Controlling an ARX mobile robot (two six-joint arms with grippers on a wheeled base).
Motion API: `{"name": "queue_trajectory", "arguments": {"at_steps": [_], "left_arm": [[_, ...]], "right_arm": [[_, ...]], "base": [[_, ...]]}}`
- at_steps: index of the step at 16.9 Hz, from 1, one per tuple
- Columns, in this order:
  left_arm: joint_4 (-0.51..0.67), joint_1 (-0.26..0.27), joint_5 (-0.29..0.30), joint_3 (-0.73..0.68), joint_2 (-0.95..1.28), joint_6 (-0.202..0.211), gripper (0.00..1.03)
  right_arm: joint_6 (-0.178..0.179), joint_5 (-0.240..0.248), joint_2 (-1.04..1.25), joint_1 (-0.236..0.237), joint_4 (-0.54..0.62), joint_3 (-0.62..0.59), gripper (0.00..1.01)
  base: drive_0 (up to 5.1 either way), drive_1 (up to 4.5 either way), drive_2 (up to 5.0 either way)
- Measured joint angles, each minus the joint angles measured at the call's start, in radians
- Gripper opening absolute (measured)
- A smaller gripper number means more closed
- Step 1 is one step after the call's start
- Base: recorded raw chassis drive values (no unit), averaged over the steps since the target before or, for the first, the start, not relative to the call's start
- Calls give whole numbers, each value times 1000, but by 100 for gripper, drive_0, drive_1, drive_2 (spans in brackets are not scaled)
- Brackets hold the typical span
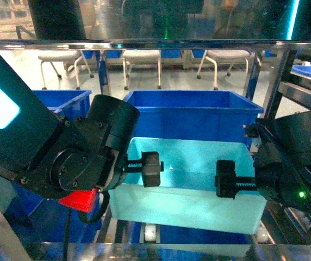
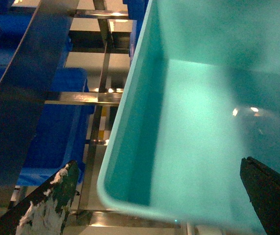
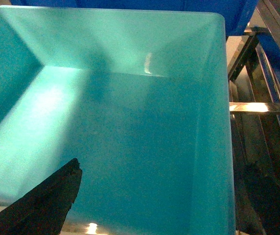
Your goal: Organize blue bins on left shelf correctly
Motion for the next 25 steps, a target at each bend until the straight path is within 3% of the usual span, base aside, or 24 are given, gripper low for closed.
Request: {"name": "queue_trajectory", "arguments": {"at_steps": [4,9,11,13,14,15,16,17,18,21,22,25], "left_arm": [[50,0,-10,-105,-98,18,98],[91,-13,-37,-291,-274,-4,98],[92,-13,-37,-294,-273,-5,98],[227,-13,-55,-320,-253,19,95],[361,-7,-63,-348,-231,48,92],[481,-2,-68,-381,-204,91,86],[700,29,-34,-526,-192,199,74],[844,78,-15,-660,-226,264,61],[933,125,7,-731,-328,302,49],[932,195,105,-916,-561,335,9],[931,218,122,-951,-621,336,2],[940,267,177,-1027,-836,336,2]], "right_arm": [[21,48,-86,45,19,-54,98],[102,88,-313,89,29,-232,98],[116,88,-309,90,28,-235,98],[89,138,-277,91,205,-268,94],[78,154,-266,91,257,-278,92],[37,197,-239,88,364,-306,86],[-68,215,-232,63,532,-431,74],[-128,209,-270,16,626,-544,61],[-161,188,-372,-20,664,-598,48],[-193,102,-593,-86,660,-757,8],[-197,91,-654,-108,661,-788,2],[-199,39,-864,-146,626,-851,2]], "base": [[0,0,0],[0,0,0],[0,0,0],[0,0,0],[0,0,0],[0,0,0],[0,0,0],[0,0,0],[0,0,0],[0,0,0],[0,0,0],[0,0,0]]}}
